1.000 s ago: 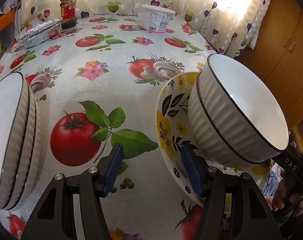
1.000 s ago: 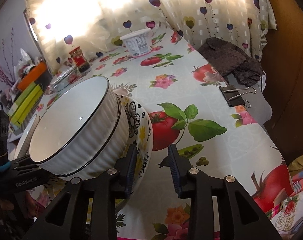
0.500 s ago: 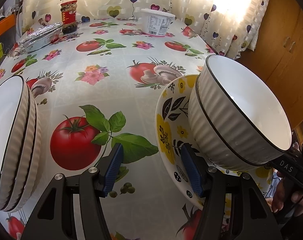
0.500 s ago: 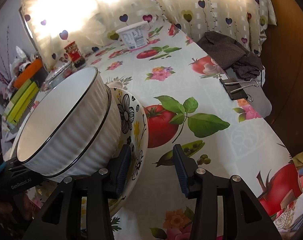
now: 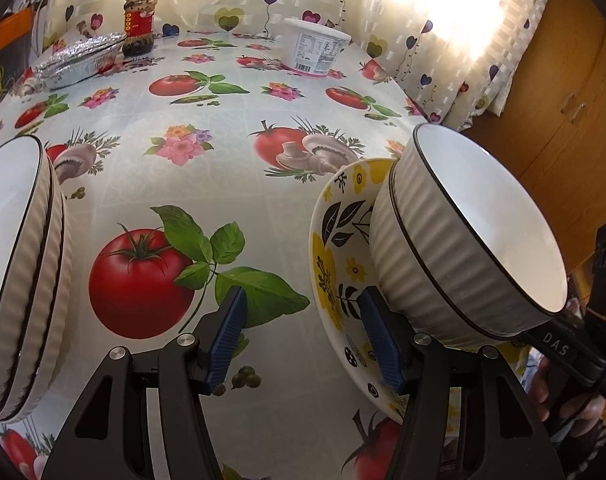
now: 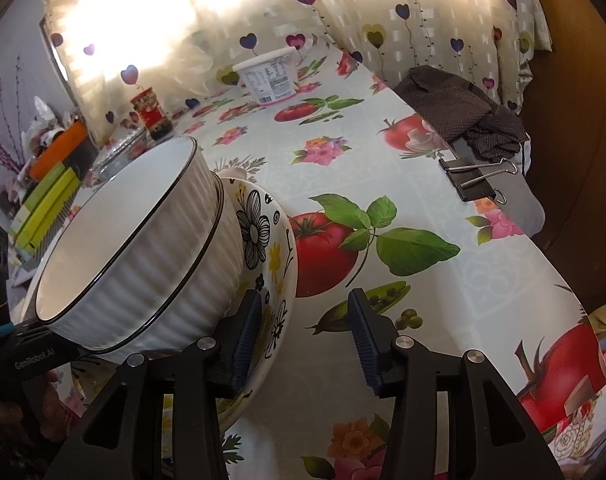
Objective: Organize plates and bowls
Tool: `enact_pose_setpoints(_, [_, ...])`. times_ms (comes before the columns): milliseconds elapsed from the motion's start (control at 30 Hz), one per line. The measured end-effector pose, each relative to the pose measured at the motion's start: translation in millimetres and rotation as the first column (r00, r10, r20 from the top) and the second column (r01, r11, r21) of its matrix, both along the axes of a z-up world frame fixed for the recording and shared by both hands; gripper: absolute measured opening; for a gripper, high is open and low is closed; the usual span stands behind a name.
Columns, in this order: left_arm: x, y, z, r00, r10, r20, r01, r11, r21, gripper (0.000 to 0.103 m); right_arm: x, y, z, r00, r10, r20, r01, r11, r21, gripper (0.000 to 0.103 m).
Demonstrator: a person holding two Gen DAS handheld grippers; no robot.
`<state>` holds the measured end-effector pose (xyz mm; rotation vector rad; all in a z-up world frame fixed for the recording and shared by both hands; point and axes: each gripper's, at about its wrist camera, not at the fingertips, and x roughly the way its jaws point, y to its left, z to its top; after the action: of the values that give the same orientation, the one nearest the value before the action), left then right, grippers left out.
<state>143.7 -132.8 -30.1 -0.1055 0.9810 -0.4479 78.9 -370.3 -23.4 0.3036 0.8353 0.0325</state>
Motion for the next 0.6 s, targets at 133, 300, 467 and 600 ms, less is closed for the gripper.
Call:
enact_pose_setpoints(133, [0.8,0.5,0.5,1.0,0.004,-0.004,-0.004,1.0,-0.005,0.06,-3.7,0.8,3.2,1.0,0.0,0.02,0.001,1.0,-0.011,0.045])
enact_pose_setpoints(300, [0.2,1.1,2.2,1.0,0.01,0.003,-0.01,1.0,-0.003,0.06,-9.9,3.5,9.8,0.998,-0.003,0.057,0.006,0.999,-0.044,0.036])
enact_pose_setpoints(467, [-2.0,4.9,7.6,0.999,0.021,0.027,-0.02,0.999,-0.026,0.05,-10.7,12.1,12.8,0.996,0.028,0.08,-0.022,0.998,-0.064,0.02])
enact_pose_setpoints(600, [-2.1,7.8,10.1,0.999,0.036,0.04,-0.035,0.999,-0.031,0.04,-10.6,17.8,13.7,0.996,0.034,0.088,-0.025,0.995,-0.095,0.016])
